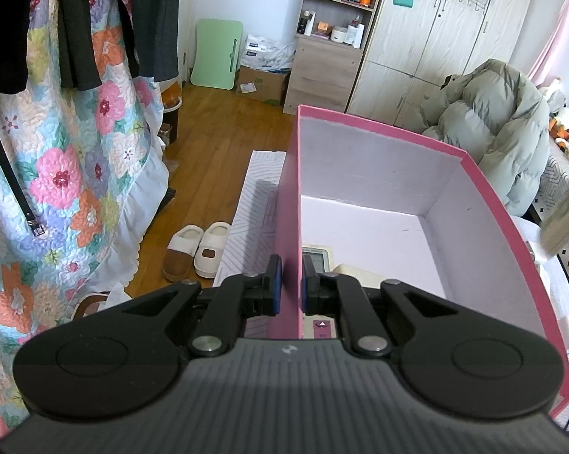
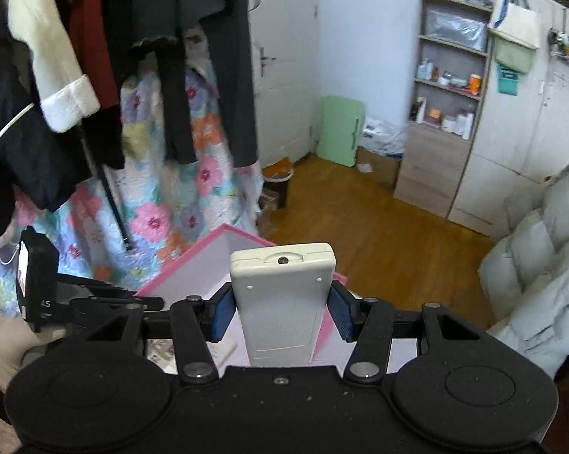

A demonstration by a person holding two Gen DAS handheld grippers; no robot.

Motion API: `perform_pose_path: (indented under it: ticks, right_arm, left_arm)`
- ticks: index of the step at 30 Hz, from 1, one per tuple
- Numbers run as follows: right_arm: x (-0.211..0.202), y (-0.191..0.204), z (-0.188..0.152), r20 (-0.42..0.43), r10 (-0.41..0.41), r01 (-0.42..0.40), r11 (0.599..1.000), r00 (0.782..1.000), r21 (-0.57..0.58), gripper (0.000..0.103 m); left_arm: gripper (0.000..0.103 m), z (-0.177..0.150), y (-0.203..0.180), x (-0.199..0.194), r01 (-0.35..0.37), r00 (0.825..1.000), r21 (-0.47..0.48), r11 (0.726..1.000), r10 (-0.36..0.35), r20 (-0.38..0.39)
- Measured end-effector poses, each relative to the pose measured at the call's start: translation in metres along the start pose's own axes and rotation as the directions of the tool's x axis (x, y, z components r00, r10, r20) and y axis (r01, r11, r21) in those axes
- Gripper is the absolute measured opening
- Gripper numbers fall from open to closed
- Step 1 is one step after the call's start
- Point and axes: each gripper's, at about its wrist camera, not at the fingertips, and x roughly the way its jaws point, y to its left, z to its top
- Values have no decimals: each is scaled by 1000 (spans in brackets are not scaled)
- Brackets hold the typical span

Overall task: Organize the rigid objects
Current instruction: 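Lift the white remote with the right tool and carry it over the box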

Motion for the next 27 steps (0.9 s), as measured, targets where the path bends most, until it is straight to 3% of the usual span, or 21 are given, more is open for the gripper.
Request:
perform_pose_path:
  ticks: [7, 12, 16, 19, 27]
  right_arm:
    - [76, 17, -10, -127, 47, -53, 998, 991, -42, 58]
    - [123, 15, 4, -70, 21, -22, 999, 997, -26, 58]
    - [135, 10, 5, -41, 26, -25, 1000, 999, 17, 58]
    - [147, 7, -11, -116, 0, 2, 1000, 993, 24, 58]
    - [114, 11, -44, -167, 1, -11, 998, 986, -62, 58]
  left_arm:
    - [9, 1, 1, 0, 2, 1000, 4, 1000, -2, 3]
    - [9, 1, 1, -1, 0, 1000, 6, 1000, 0, 9]
    - [9, 2, -1, -1, -13, 1000, 16, 1000, 13, 13]
    - [9, 2, -2, -2, -11, 1000, 25, 1000, 11, 20]
    - [9, 2, -2, -1, -17, 1000, 23, 1000, 17, 15]
